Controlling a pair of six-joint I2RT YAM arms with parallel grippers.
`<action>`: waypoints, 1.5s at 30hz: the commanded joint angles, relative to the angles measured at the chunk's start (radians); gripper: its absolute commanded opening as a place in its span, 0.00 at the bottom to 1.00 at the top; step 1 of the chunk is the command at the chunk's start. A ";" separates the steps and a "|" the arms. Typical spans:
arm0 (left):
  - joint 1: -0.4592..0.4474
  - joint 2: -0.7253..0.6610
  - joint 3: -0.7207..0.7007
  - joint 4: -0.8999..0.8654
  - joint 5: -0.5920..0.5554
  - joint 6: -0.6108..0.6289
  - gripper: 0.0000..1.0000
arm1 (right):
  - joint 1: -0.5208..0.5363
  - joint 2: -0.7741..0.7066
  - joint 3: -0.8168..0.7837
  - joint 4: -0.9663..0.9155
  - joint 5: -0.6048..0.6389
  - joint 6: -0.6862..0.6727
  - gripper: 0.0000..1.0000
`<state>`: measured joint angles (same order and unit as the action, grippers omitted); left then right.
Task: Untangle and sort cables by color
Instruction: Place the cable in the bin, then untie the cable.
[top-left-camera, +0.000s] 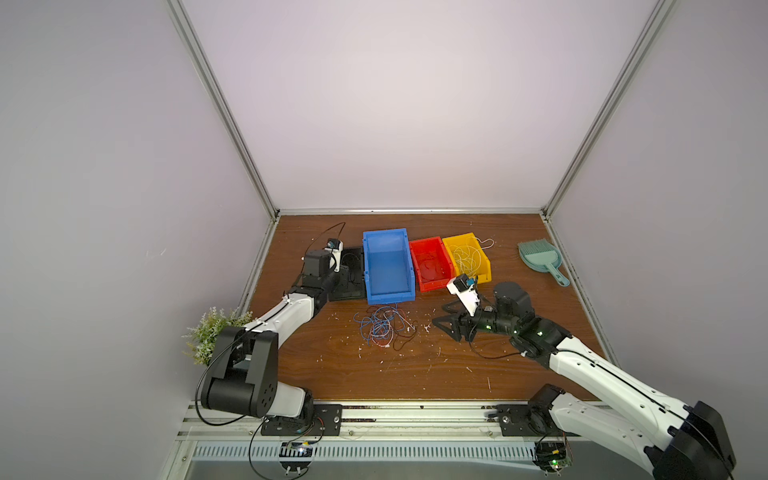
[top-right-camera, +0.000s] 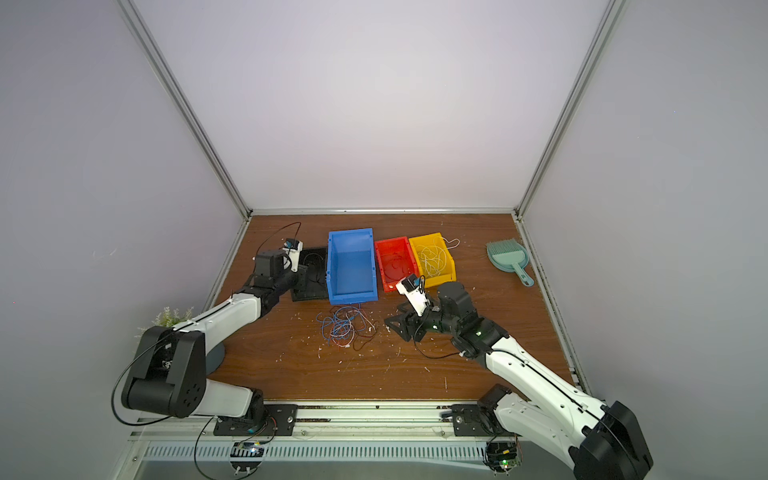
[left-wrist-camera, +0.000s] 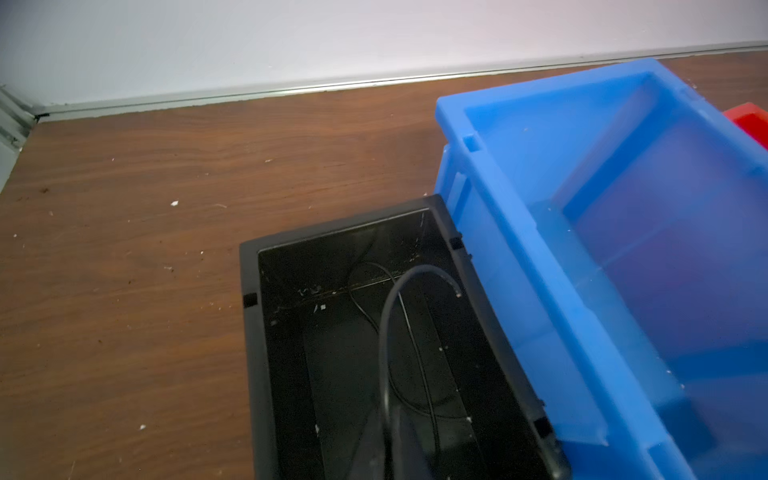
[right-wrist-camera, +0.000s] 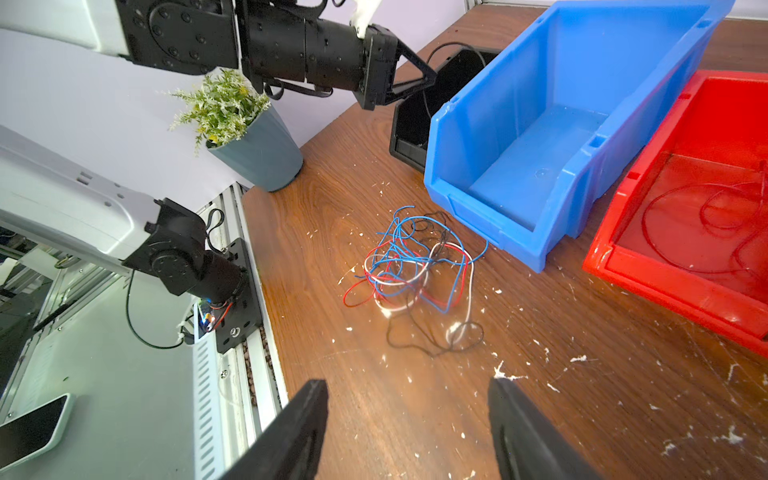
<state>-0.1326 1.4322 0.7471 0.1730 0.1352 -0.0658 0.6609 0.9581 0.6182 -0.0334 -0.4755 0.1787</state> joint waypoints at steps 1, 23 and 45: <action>0.011 0.004 0.036 -0.055 0.022 -0.017 0.29 | 0.006 -0.003 0.051 -0.027 0.025 -0.009 0.68; -0.018 -0.302 0.042 -0.481 0.205 -0.451 0.50 | 0.147 0.418 0.192 -0.136 0.256 0.117 0.68; -0.431 -0.365 -0.239 -0.316 0.057 -0.568 0.53 | 0.225 0.506 0.210 -0.089 0.270 0.247 0.00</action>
<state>-0.5312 1.0409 0.4820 -0.1772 0.2226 -0.6334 0.8742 1.5600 0.8471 -0.1284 -0.2302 0.4171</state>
